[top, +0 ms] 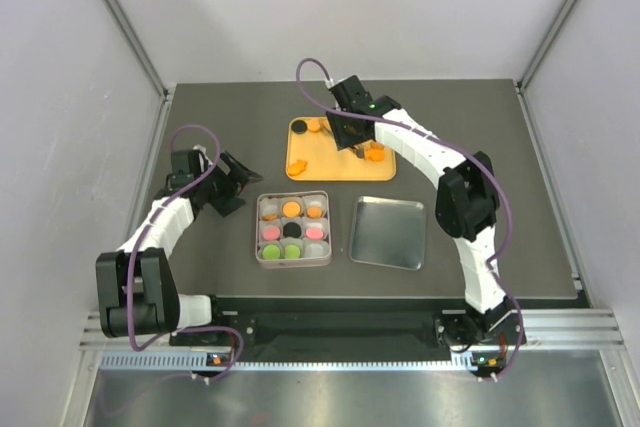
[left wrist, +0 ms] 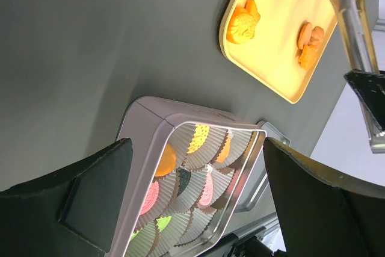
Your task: Pack the cookies
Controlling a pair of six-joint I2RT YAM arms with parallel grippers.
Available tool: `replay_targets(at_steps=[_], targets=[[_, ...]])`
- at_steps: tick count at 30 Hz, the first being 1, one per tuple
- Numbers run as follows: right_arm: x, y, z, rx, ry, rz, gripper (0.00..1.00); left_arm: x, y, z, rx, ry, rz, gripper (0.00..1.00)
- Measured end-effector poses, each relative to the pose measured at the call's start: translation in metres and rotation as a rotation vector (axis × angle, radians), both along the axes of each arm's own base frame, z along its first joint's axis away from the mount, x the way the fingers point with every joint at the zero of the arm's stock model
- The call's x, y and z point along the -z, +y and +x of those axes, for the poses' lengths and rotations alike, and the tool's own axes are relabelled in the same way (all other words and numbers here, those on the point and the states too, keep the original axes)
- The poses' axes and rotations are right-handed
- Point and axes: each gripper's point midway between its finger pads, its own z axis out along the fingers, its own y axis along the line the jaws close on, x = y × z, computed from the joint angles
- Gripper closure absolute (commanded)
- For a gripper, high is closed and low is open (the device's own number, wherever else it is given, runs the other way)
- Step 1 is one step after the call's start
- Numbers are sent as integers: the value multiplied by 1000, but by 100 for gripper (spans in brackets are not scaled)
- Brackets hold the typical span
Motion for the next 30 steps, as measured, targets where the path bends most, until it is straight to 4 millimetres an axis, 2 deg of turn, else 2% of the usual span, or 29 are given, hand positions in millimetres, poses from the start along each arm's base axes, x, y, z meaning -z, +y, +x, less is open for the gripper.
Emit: replay_targets(at_steps=[5,13,30], targets=[[10,1,0,-2,16,-9,52,0,0,0,0,0,0,6],[13,1,0,-8,21,-14,52,0,0,0,0,0,0,6],[40,-1,2,0,43,-32,59,0,0,0,0,0,0,6]])
